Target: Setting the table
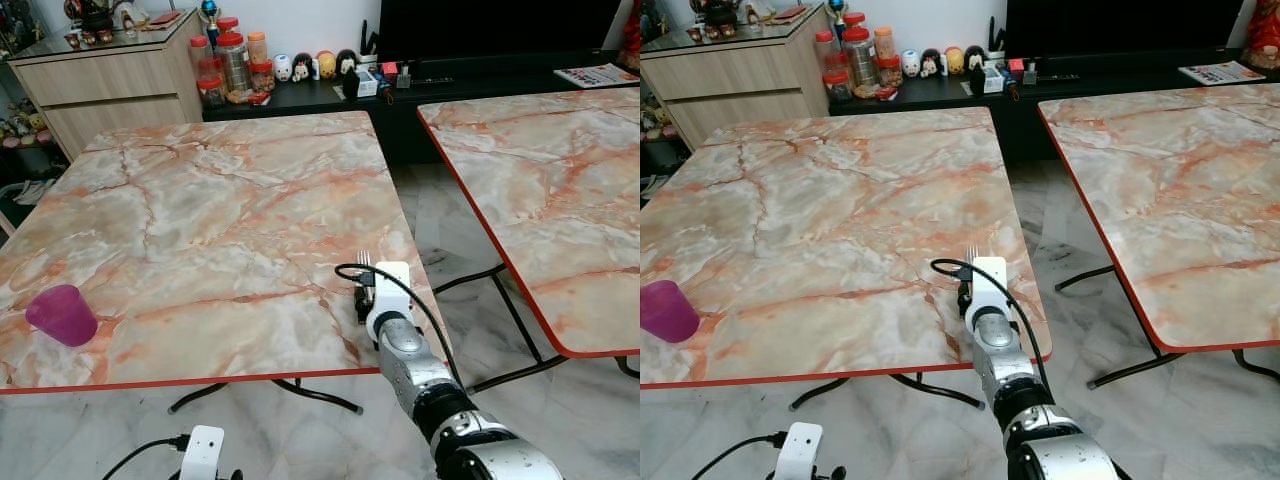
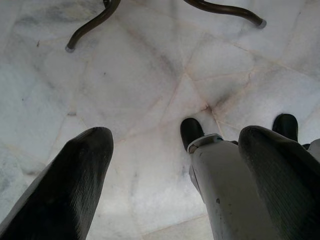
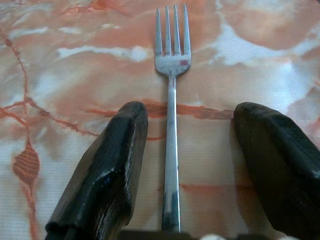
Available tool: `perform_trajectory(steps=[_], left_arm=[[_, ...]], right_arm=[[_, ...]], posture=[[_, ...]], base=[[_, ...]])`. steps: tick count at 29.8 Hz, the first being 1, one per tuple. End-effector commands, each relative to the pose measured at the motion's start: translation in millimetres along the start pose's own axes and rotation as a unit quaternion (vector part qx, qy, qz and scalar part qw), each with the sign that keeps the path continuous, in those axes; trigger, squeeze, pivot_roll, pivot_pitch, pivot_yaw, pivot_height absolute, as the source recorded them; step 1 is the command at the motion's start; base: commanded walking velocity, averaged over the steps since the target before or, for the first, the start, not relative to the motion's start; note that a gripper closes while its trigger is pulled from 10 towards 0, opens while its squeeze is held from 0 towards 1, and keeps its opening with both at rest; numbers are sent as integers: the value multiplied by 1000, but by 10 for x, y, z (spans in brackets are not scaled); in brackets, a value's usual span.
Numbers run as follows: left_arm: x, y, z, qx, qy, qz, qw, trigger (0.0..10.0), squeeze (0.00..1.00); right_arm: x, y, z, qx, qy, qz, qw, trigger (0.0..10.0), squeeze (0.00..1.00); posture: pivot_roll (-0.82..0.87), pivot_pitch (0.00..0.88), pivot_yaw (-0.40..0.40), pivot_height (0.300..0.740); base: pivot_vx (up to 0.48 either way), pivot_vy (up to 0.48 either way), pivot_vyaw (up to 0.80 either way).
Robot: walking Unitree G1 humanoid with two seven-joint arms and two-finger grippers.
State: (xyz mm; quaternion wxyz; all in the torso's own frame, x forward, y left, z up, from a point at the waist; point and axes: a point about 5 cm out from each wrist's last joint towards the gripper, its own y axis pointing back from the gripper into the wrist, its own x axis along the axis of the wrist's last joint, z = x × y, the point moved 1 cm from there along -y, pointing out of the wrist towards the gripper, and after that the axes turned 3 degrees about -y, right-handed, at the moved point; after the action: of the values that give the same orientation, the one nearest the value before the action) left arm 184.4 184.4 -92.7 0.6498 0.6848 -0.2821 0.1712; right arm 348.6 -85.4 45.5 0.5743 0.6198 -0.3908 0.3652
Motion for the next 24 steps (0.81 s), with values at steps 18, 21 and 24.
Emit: perform_trajectory(steps=[18,21,24], left_arm=[[-111,13,148,-19,27,-22,999,10000,0],[-120,15,173,-21,32,-23,999,10000,0],[-137,18,189,-21,38,-25,999,10000,0]], right_arm=[[118,-57,3,-8,39,-40,998,10000,0],[131,-63,29,-9,51,-43,998,10000,0],[136,-66,31,-5,62,-46,997,0,0]], posture=[[-5,0,9,740],[-7,0,-2,740],[-7,0,-13,740]], base=[[0,0,0],[0,0,0],[0,0,0]])
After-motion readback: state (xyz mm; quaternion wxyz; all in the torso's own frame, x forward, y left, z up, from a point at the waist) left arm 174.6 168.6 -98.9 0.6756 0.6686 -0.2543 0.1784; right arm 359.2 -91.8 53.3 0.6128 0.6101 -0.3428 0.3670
